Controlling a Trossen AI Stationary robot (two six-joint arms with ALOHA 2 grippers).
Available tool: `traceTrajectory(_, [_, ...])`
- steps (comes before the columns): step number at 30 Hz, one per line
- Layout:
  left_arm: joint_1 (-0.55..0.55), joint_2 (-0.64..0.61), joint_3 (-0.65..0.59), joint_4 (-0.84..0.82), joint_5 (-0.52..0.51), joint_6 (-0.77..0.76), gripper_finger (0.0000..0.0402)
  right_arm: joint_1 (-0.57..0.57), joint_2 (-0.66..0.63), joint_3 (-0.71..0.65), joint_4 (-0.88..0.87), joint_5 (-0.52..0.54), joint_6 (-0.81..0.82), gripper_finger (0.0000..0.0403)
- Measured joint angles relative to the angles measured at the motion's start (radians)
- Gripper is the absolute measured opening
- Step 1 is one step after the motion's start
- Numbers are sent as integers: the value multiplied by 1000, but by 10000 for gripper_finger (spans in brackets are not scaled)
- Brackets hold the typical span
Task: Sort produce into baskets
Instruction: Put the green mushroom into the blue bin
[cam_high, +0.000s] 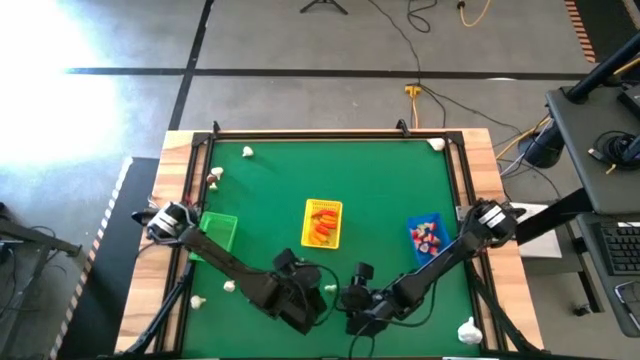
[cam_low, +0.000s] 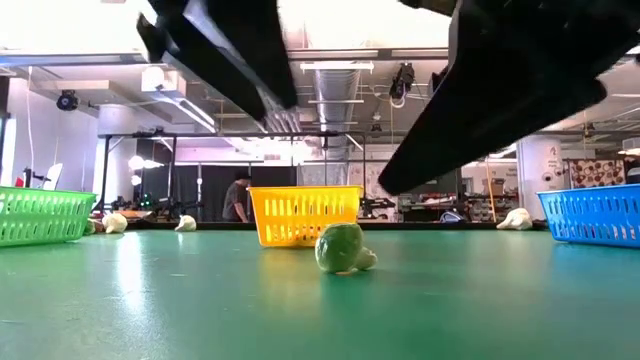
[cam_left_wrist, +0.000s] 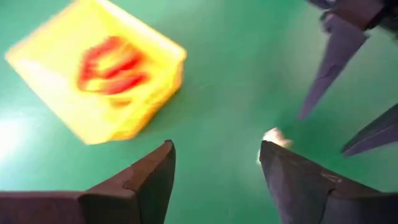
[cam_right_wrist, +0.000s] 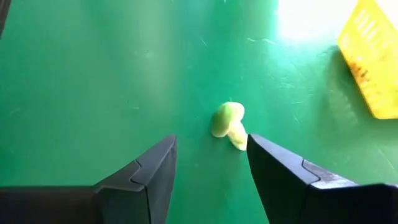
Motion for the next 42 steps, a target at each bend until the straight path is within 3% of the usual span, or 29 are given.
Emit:
traceTrajectory(4, [1,-1,57,-193,-5,3,221,-26,15,0,40,-19,-32,189])
traceTrajectory(14, [-35,-5,43,-222,29,-117,217,-67,66,0,168,-64,-144,174])
traceTrajectory(21, [-49,-5,30,-309,108,-135,217,-83,66,1,161,-63,-130,162])
traceTrajectory(26, [-65,-5,-8,-386,236,-195,217,-92,66,-2,142,-67,-87,179])
traceTrajectory(32, [-124,-5,-129,-289,295,-337,217,-112,66,-23,125,-64,-174,179])
traceTrajectory(39, [-167,-3,-272,78,343,-436,217,-119,99,-32,138,-134,-142,150])
traceTrajectory(42, [-167,-7,-300,155,334,-437,217,-119,104,-32,142,-135,-112,132])
